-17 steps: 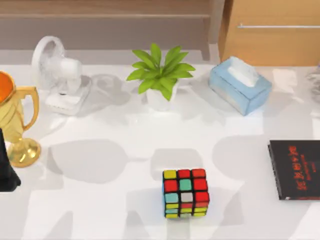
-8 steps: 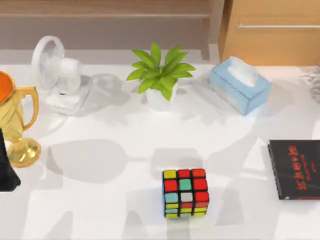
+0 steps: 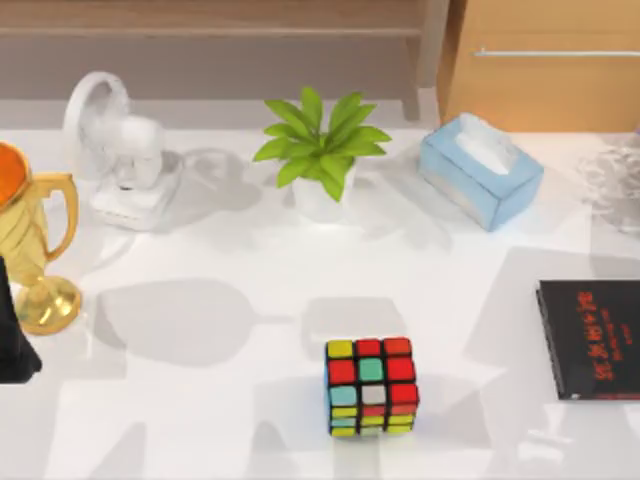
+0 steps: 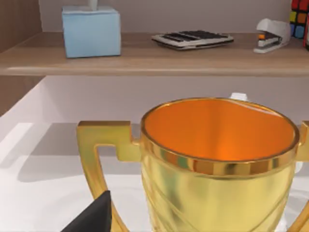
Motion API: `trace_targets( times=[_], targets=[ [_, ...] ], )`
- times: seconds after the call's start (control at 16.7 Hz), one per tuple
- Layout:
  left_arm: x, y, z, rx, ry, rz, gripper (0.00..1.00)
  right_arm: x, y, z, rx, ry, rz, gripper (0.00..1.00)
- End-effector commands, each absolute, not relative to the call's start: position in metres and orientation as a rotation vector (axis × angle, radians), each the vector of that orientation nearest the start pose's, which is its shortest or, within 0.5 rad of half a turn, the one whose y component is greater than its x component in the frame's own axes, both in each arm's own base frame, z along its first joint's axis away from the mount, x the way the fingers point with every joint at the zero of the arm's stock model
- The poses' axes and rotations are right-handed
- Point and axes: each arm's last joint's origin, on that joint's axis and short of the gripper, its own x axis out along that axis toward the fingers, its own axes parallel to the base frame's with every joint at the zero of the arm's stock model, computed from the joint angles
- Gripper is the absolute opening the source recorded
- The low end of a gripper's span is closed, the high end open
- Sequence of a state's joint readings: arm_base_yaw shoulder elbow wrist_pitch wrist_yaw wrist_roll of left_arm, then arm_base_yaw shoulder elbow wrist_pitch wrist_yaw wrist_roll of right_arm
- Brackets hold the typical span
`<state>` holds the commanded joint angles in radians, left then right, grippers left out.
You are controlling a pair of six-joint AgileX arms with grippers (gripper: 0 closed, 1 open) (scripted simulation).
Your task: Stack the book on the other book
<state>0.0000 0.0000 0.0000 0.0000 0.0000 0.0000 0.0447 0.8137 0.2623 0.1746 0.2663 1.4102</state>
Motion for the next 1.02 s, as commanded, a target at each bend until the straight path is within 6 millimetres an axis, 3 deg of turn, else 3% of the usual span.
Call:
trace_targets(
  times=[0.18, 0.36, 1.02],
  targets=[
    [0.106, -0.001, 0.160, 0.000, 0.000, 0.000, 1.00, 0.153, 0.017, 0.145, 1.442, 0.272, -0.431, 0.00],
    [0.106, -0.001, 0.160, 0.000, 0.000, 0.000, 1.00, 0.139, 0.028, 0.124, 1.505, 0.366, -0.430, 0.00],
    [0.106, -0.001, 0.160, 0.000, 0.000, 0.000, 1.00, 0.138, 0.030, 0.117, 1.521, 0.394, -0.433, 0.00]
  ],
)
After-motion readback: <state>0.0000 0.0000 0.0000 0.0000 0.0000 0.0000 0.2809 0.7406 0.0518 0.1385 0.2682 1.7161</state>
